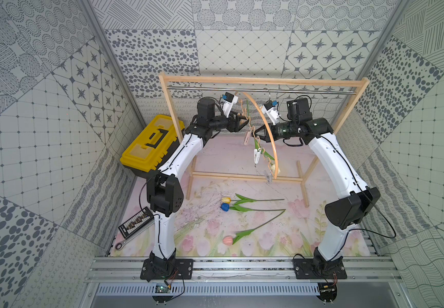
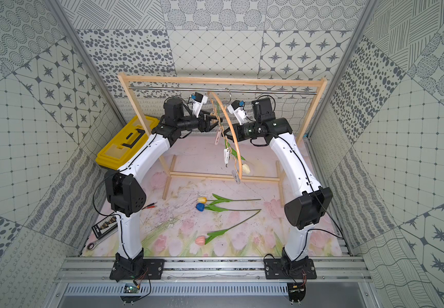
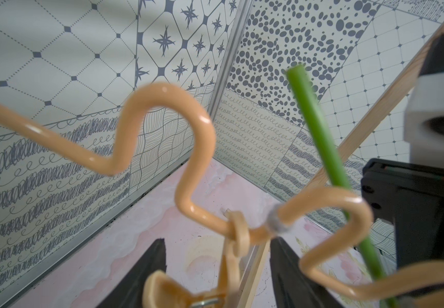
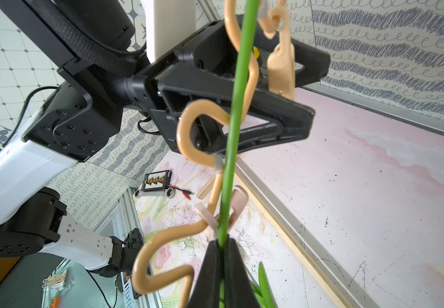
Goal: Dry the flowers on a clothes hanger
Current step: Open the clamp at the hanger, then clamp the flower onto the hanger.
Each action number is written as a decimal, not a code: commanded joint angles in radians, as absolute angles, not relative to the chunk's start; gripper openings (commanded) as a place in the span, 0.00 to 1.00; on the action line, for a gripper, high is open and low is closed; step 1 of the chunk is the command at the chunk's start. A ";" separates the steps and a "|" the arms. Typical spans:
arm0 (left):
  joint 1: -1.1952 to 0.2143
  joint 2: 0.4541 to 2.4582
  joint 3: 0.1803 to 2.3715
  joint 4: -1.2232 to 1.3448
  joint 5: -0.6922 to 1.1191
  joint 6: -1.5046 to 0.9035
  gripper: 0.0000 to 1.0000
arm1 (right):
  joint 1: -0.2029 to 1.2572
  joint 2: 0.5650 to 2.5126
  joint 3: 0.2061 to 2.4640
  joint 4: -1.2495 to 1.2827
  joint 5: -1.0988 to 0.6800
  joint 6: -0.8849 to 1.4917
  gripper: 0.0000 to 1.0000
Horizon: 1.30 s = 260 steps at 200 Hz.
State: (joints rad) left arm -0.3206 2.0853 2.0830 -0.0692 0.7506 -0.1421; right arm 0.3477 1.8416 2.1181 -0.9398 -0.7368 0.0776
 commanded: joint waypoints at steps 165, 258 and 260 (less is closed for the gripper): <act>-0.337 1.950 1.790 0.257 0.702 -0.394 0.26 | 0.284 1.628 1.655 -0.433 -0.632 0.382 0.00; -0.368 1.914 1.672 0.395 0.675 -0.498 0.26 | 0.339 1.659 1.442 -0.082 -0.798 0.579 0.00; -0.367 1.914 1.672 0.396 0.675 -0.500 0.26 | 0.339 1.657 1.442 -0.079 -0.800 0.581 0.00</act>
State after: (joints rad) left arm -0.3614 1.9308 1.6913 0.2974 0.7029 -0.4267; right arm 0.3264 1.6577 1.4376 -0.2306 -0.7521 0.5362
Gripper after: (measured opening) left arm 0.272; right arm 0.090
